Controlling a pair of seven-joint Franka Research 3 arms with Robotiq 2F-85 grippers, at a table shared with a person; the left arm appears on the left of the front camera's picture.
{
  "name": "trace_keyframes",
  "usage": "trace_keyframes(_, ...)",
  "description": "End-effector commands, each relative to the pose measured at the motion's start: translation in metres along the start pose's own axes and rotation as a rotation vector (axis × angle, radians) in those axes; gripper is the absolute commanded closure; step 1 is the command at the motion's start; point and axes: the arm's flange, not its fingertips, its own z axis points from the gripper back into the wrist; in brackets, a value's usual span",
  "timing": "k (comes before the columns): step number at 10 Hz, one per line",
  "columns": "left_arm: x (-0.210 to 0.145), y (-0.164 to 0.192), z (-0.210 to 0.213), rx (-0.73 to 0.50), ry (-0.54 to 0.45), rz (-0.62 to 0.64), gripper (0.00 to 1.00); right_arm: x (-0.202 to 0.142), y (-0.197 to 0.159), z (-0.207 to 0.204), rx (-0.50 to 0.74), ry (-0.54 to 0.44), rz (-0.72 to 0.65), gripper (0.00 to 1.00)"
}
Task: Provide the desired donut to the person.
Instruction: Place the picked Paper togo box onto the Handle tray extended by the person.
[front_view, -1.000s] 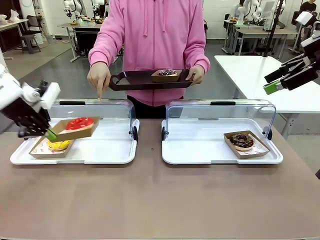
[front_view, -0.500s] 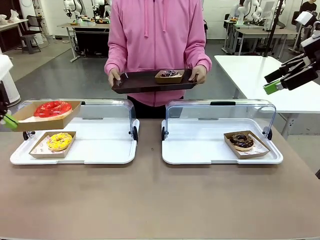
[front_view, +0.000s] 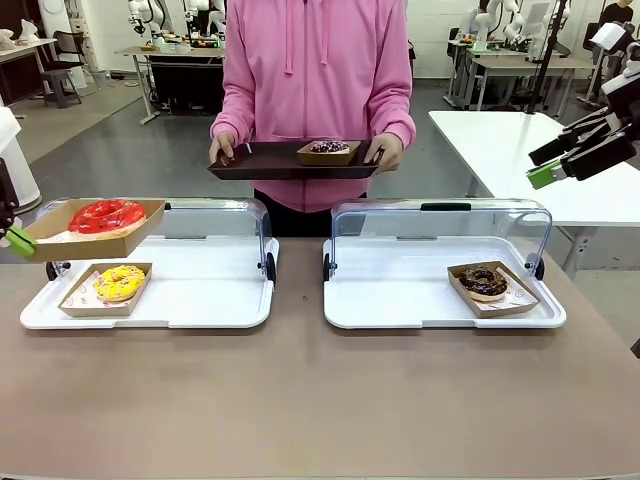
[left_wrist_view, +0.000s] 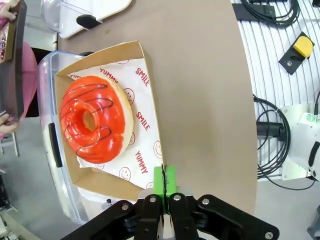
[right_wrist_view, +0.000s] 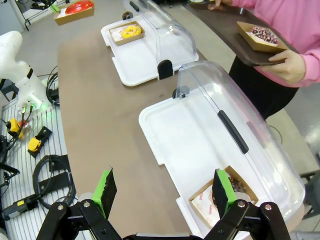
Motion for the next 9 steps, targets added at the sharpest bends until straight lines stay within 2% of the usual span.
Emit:
trace_keyframes(1, -0.0008, -0.0002, 0.0009, 0.006, 0.015, 0.018, 1.0, -0.0012, -0.0005, -0.001, 0.001, -0.001, 0.012, 0.0)
trace_keyframes(9, -0.0008, -0.0002, 0.0009, 0.006, 0.015, 0.018, 1.0, -0.0012, -0.0005, -0.001, 0.001, -0.001, 0.012, 0.0)
